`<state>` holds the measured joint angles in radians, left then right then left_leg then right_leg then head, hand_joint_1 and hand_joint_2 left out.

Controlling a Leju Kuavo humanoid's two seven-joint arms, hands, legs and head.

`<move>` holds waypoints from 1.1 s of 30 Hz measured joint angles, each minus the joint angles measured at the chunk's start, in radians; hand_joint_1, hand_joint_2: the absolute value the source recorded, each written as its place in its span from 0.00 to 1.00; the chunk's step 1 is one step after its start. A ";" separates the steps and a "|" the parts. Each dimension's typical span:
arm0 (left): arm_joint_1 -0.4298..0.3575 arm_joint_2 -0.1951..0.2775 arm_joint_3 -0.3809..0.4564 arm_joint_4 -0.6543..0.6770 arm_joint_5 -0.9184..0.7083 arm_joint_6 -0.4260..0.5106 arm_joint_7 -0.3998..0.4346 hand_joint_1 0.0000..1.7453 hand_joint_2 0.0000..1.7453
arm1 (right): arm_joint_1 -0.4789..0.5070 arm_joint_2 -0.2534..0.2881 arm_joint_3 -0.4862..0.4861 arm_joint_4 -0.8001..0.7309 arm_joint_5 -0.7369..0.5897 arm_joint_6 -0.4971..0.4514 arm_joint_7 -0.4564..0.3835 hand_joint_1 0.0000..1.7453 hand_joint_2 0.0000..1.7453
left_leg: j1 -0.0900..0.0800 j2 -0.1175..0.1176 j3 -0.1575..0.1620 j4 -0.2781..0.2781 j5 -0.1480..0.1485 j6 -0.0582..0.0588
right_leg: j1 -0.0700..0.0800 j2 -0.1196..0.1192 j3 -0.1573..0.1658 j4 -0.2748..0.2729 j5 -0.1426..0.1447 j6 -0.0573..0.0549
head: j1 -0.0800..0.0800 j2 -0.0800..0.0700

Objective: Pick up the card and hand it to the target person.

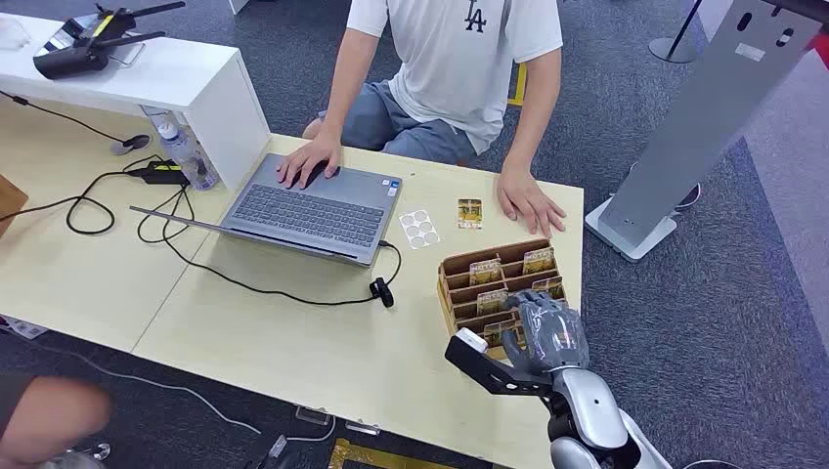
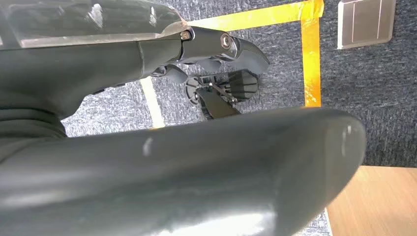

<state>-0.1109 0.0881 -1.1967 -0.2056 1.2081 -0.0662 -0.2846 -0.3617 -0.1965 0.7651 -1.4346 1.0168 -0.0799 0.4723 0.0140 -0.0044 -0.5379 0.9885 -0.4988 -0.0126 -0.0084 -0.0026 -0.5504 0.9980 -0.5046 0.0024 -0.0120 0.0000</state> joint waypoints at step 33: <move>0.000 0.000 0.000 0.000 0.006 0.003 0.003 0.00 0.00 | -0.016 0.024 0.003 0.107 -0.022 -0.012 -0.009 0.77 1.00 | 0.000 0.000 0.000 0.000 0.000 0.000 | 0.000 0.000 0.000 0.000 0.000 0.000 | 0.000 0.000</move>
<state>-0.1109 0.0881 -1.1967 -0.2056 1.2146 -0.0631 -0.2811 -0.3774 -0.1725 0.7683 -1.3274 0.9951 -0.0922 0.4638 0.0140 -0.0044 -0.5379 0.9885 -0.4988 -0.0126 -0.0084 -0.0026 -0.5505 0.9980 -0.5046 0.0024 -0.0118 0.0000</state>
